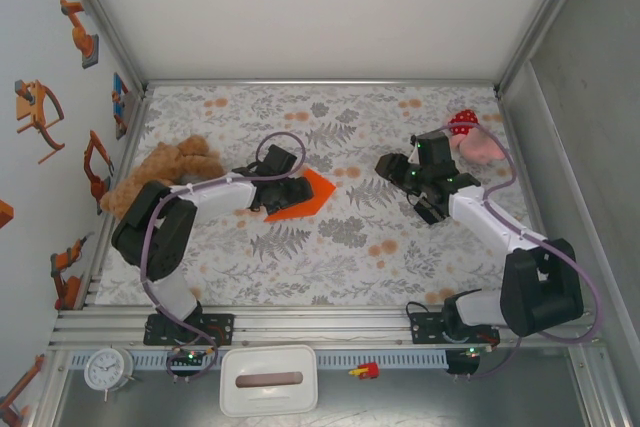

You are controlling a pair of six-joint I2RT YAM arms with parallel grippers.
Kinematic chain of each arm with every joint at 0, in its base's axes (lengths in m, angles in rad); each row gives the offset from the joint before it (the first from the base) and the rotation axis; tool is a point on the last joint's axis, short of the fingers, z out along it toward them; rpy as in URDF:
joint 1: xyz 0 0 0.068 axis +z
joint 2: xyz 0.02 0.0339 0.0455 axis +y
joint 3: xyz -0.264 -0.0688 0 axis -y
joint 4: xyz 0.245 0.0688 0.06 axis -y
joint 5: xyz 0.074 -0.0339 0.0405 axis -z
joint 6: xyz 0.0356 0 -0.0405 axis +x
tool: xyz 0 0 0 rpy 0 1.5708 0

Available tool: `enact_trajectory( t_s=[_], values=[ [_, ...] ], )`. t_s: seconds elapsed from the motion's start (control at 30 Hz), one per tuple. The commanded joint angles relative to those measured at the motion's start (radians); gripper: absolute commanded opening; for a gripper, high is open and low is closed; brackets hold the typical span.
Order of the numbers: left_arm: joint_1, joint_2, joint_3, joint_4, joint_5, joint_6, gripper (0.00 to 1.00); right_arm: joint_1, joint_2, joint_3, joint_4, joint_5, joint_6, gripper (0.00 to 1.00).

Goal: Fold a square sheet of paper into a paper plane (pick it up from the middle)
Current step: Move the paper to the center of the table, then fold the wing for the fifth time at the center of the table.

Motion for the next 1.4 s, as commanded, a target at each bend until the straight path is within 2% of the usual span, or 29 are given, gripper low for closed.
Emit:
enact_trajectory(
  t_s=[0.0, 0.3, 0.53, 0.7, 0.87, 1.37],
  values=[
    [0.007, 0.032, 0.028, 0.016, 0.031, -0.049, 0.71, 0.013, 0.015, -0.026, 0.018, -0.023, 0.037, 0.48],
    [-0.005, 0.053, -0.011, 0.025, 0.124, -0.2, 0.63, 0.076, 0.032, -0.125, 0.105, -0.077, 0.203, 0.46],
    [-0.071, 0.023, -0.075, 0.095, 0.149, -0.349, 0.57, 0.221, 0.054, -0.187, 0.146, -0.027, 0.36, 0.45],
    [-0.071, -0.002, -0.133, 0.175, 0.156, -0.415, 0.49, 0.298, 0.104, -0.211, 0.207, -0.008, 0.428, 0.45],
    [-0.053, -0.023, -0.181, 0.229, 0.175, -0.454, 0.47, 0.327, 0.175, -0.208, 0.293, -0.042, 0.458, 0.45],
    [-0.031, -0.016, -0.247, 0.327, 0.223, -0.519, 0.47, 0.339, 0.297, -0.173, 0.382, -0.054, 0.47, 0.38]
  ],
)
